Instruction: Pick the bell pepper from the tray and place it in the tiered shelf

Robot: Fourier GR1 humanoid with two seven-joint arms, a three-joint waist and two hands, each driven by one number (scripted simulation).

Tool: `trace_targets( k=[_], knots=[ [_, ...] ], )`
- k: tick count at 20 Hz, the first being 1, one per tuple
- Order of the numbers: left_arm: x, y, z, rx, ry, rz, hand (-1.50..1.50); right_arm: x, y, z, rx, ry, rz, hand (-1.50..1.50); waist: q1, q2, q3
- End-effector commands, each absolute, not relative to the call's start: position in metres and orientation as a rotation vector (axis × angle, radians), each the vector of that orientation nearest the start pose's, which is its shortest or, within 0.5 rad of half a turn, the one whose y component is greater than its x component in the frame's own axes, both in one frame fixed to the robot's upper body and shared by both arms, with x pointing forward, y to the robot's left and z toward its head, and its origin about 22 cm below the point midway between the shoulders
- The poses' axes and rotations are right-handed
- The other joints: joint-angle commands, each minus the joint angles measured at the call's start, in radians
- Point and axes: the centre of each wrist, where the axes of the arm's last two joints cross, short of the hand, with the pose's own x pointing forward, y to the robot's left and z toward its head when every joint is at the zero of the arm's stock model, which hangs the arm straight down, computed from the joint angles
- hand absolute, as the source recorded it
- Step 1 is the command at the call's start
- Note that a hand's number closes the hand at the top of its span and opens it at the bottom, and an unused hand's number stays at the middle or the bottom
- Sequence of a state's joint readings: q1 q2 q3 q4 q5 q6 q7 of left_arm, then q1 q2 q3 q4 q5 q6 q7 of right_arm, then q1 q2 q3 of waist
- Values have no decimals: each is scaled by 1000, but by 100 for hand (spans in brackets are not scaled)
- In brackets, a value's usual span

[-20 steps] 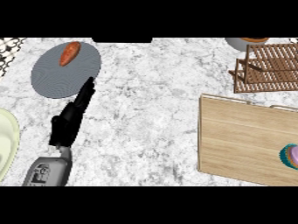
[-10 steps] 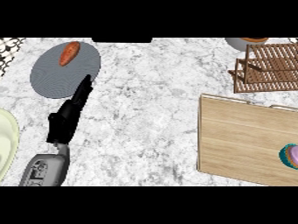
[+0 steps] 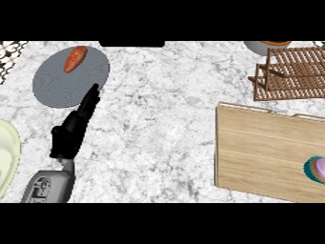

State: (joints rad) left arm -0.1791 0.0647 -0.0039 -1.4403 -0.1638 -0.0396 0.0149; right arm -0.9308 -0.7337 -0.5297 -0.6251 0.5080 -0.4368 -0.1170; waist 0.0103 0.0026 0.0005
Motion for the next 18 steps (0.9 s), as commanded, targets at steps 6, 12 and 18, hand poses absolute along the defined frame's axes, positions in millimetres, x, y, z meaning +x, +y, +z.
trace_targets(
  k=[6, 12, 18],
  knots=[
    [295, 227, 16, 94, -1572, -261, 0, 380, -459, 235, -1140, -1748, -218, -150, -9, -3, -1],
    [284, 213, 18, 91, -1568, -263, 0, 362, -482, 293, -1047, -1824, -459, -150, -8, -5, -1],
    [273, 231, 5, 125, -1556, -263, 0, 313, -526, 329, -1070, -1784, -697, -150, -15, -6, -1]
  ],
)
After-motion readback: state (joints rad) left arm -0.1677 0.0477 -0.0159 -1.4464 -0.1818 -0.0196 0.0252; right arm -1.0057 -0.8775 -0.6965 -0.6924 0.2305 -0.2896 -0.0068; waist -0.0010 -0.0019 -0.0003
